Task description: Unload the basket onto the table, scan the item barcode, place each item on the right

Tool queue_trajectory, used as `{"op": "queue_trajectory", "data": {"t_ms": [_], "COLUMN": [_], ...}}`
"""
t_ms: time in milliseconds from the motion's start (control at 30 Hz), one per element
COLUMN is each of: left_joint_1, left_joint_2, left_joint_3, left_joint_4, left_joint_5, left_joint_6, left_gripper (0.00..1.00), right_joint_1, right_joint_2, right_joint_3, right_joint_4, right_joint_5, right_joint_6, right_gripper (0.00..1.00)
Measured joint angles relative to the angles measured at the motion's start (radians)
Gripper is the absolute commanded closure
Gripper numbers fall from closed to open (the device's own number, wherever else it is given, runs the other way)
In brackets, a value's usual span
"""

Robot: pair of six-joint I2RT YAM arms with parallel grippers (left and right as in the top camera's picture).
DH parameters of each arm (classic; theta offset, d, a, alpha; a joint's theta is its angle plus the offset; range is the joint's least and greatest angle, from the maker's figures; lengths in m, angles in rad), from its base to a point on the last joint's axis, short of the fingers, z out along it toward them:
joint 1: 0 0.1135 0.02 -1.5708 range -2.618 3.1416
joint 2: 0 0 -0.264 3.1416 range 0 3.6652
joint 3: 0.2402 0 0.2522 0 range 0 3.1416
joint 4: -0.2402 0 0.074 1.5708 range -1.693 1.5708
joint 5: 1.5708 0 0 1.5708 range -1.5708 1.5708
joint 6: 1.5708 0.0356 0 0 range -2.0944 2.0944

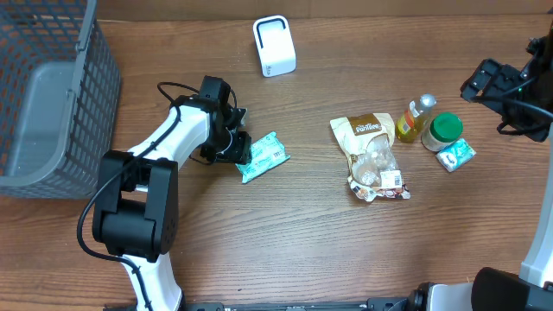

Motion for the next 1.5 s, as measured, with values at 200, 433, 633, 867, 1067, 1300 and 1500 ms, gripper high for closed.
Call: {"op": "queue_trajectory", "data": {"t_ms": [200,433,633,867,1067,1300,1500], "left_joint_1": [-0.015,-0.026,-0.027,-0.027,-0.025,-0.01,-0.01], "left_joint_2": [0.0,-0.001,-0.003,-0.005,-0.005,-0.06,-0.198], "left_joint_3": [-0.001,-0.003,-0.003,0.0,0.038,0.153,0.355], "left_joint_4": [0.015,0.026,0.026,0.018,-0.045,-0.052,0.018], "left_joint_5": [0.002,0.019,0.032,0.035,0.012,-0.019,-0.024], "left_joint_6": [-0.001,0.0,-0.004,0.0,0.002,0.026,0.035], "left_gripper": [0.56,0.73,0.96,0.96,0.96,0.96,0.96], "right_joint_1": [0.0,0.0,0.0,0.0,0.0,0.0,0.0], "right_joint_2": [0.0,0.0,0.0,0.0,0.0,0.0,0.0], "right_joint_3": [0.0,0.0,0.0,0.0,0.0,0.0,0.0], "right_joint_4": [0.0,0.0,0.0,0.0,0.0,0.0,0.0], "right_joint_5": [0.0,0.0,0.0,0.0,0.0,0.0,0.0], "right_joint_6": [0.0,0.0,0.0,0.0,0.0,0.0,0.0], "right_gripper": [0.0,0.0,0.0,0.0,0.0,0.0,0.0]}}
